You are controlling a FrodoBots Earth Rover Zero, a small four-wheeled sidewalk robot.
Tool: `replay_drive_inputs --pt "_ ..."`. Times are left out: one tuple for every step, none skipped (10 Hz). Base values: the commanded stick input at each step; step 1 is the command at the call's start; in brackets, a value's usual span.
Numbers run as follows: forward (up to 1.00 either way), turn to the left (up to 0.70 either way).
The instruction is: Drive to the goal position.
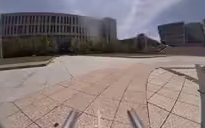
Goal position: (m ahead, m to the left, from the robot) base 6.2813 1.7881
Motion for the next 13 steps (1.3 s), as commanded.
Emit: replay_drive_inputs --pt "0.5 0.0" --pt "0.5 0.0" --pt "0.5 0.0" --pt "0.5 0.0" --pt "0.5 0.0" --pt "0.5 0.0" --pt "0.5 0.0" --pt "0.5 0.0" --pt "0.5 0.0" --pt "0.5 0.0" --pt "0.5 0.0" --pt "0.5 0.0" --pt "0.5 0.0"
